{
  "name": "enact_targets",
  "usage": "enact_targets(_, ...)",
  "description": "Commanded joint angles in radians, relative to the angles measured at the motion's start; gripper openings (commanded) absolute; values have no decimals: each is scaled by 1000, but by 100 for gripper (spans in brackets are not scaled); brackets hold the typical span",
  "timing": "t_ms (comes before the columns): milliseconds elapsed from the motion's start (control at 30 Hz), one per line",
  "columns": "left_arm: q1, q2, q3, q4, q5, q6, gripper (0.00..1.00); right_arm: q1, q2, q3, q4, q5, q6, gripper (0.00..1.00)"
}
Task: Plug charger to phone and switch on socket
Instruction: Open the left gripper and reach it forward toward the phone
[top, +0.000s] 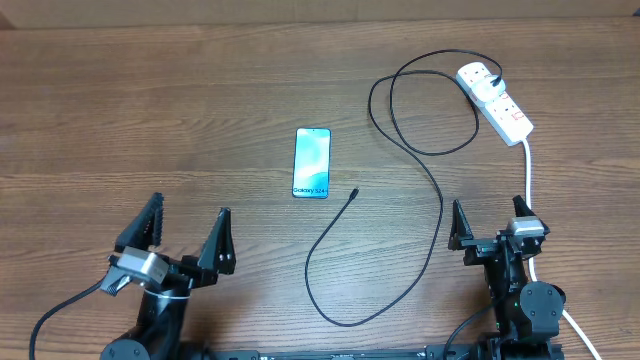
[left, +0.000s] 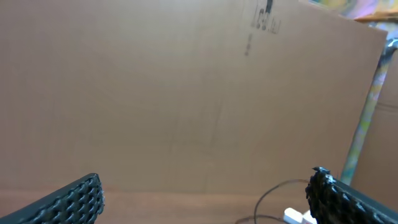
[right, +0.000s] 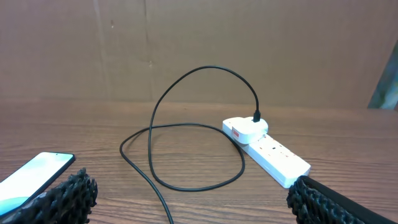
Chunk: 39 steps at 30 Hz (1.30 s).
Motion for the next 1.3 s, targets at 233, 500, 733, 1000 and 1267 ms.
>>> enact_targets(233,4,269,397,-307,-27,89,100,4,-12,-10,6,6,-5,100)
enact_targets(500,4,598,772,-708,99,156,100,4,-12,-10,6,6,-4,100)
enact_targets(733,4,697,831,-705,286,156,100,4,-12,-10,6,6,-4,100)
enact_targets(1000,3,756,901,-758,258,157,100,4,-12,-10,6,6,-5,100)
enact_targets(1267,-13,1049,1258,-1215,3,156,100,4,-12,-10,6,6,-4,100)
